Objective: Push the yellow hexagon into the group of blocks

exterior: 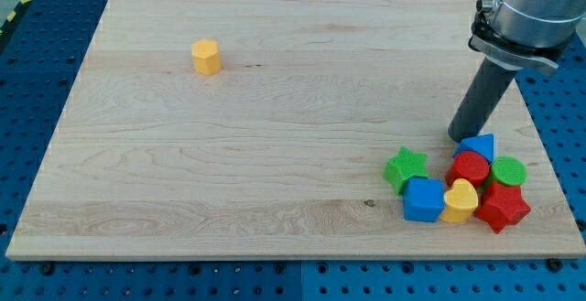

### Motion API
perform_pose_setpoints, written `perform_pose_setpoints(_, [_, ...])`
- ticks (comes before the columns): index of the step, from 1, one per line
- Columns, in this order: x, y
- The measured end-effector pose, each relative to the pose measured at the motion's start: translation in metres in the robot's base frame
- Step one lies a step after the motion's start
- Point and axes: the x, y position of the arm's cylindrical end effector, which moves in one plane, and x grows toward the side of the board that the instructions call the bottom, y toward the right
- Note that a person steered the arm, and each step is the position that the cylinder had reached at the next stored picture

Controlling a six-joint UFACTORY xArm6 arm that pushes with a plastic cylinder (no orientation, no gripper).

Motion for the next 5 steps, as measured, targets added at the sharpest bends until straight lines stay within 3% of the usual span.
perform_pose_setpoints(1, [-0.029, -0.030])
perform_pose_setpoints(4, [-0.160, -0.264])
perform_pose_setpoints(5, [-0.183, -0.335])
